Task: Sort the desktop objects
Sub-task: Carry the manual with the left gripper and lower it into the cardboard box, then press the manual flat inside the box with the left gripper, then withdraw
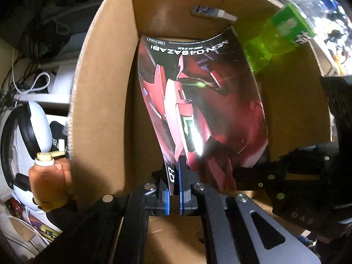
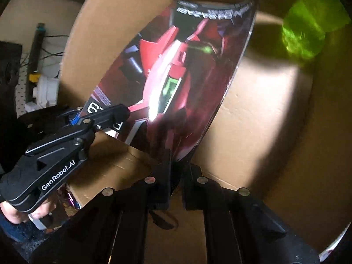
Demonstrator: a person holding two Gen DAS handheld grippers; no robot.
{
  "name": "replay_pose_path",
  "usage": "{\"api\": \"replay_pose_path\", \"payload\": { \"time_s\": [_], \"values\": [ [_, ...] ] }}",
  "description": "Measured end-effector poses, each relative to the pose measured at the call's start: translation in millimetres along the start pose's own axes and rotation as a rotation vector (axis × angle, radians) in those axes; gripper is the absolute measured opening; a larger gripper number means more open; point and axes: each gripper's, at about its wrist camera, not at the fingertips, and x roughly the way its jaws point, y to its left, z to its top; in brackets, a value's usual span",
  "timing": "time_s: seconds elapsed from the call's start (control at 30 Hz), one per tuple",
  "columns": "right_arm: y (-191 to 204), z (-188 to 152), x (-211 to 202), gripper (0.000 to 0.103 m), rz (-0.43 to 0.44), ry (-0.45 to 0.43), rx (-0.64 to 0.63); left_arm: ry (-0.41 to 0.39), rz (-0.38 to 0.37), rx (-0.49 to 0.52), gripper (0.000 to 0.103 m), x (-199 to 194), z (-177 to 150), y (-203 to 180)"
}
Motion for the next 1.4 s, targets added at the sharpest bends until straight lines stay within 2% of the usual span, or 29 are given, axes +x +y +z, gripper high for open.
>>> {"api": "replay_pose_path", "payload": {
  "time_s": [0.1, 0.2, 0.23, 0.3, 0.33, 0.37, 0.4, 0.43, 0.47, 0.53, 0.67, 0.7, 0.73, 0.77, 0.83, 0.9, 0.93, 0.97, 1.0, 1.03, 1.07, 1.1, 1.13, 1.17, 1.23, 1.3, 1.4],
  "values": [
    [-9, -1, 6, 0.007, -0.011, 0.039, 0.027, 0.026, 0.003, -0.023, 0.007, 7, 0, 1],
    [-14, -1, 15, 0.015, -0.021, 0.102, 0.044, 0.049, 0.035, -0.036, 0.009, 12, -1, -1],
    [-15, -1, 18, 0.022, -0.033, 0.125, 0.046, 0.064, 0.044, -0.038, 0.01, 14, -2, -3],
    [-14, -4, 23, 0.036, -0.054, 0.171, 0.043, 0.083, 0.031, -0.053, 0.018, 11, -5, -3],
    [-13, -5, 23, 0.047, -0.06, 0.183, 0.039, 0.094, 0.008, -0.068, 0.029, 7, -8, -3],
    [-12, -7, 20, 0.052, -0.057, 0.179, 0.033, 0.101, -0.013, -0.075, 0.043, 3, -10, -3],
    [-10, -10, 17, 0.052, -0.054, 0.177, 0.027, 0.103, -0.028, -0.077, 0.05, -6, -14, -6],
    [-8, -12, 13, 0.058, -0.054, 0.183, 0.017, 0.102, -0.04, -0.078, 0.055, -16, -19, -8],
    [-4, -14, 10, 0.068, -0.062, 0.192, 0.004, 0.084, -0.032, -0.074, 0.068, -31, -23, -12],
    [5, -22, -2, 0.082, -0.074, 0.205, -0.023, 0.032, -0.02, -0.05, 0.083, -57, -29, -18],
    [26, -38, -42, 0.083, -0.059, 0.192, -0.071, -0.035, -0.011, 0.022, 0.084, -98, -31, -27],
    [32, -42, -57, 0.085, -0.07, 0.171, -0.092, -0.053, -0.022, 0.027, 0.084, -105, -31, -27],
    [35, -49, -75, 0.092, -0.102, 0.144, -0.11, -0.063, -0.035, 0.027, 0.084, -109, -26, -24],
    [37, -56, -90, 0.092, -0.144, 0.113, -0.125, -0.068, -0.044, 0.028, 0.084, -108, -22, -23],
    [39, -67, -127, 0.092, -0.269, 0.02, -0.157, -0.073, -0.046, 0.046, 0.084, -99, -12, -27],
    [29, -70, -154, 0.088, -0.346, -0.07, -0.14, -0.08, -0.048, 0.065, 0.084, -89, -4, -32],
    [17, -69, -167, 0.074, -0.365, -0.118, -0.11, -0.088, -0.055, 0.075, 0.083, -84, 0, -38],
    [6, -67, -176, 0.045, -0.36, -0.151, -0.076, -0.1, -0.069, 0.086, 0.083, -79, 3, -44],
    [-3, -68, -184, 0.028, -0.335, -0.183, -0.037, -0.117, -0.087, 0.1, 0.083, -72, 5, -51],
    [-16, -71, -193, 0.003, -0.299, -0.214, 0.004, -0.129, -0.096, 0.117, 0.07, -62, 6, -60],
    [-30, -74, -203, 0.003, -0.262, -0.246, 0.044, -0.12, -0.11, 0.136, 0.039, -49, 8, -71],
    [-42, -78, -212, 0.003, -0.235, -0.272, 0.071, -0.102, -0.128, 0.157, 0.026, -36, 9, -81],
    [-49, -82, -218, 0.004, -0.225, -0.287, 0.078, -0.065, -0.176, 0.172, 0.017, -16, 13, -93],
    [-54, -84, -223, 0.007, -0.221, -0.298, 0.083, -0.029, -0.208, 0.176, 0.012, 0, 16, -100],
    [-66, -88, -232, 0.013, -0.216, -0.314, 0.085, 0.045, -0.198, 0.188, 0.005, 36, 21, -113],
    [-74, -87, -228, 0.014, -0.208, -0.313, 0.092, 0.092, -0.177, 0.181, 0.004, 65, 26, -118],
    [-84, -86, -220, 0.014, -0.188, -0.31, 0.107, 0.152, -0.156, 0.156, 0.003, 86, 32, -117]
  ]
}}
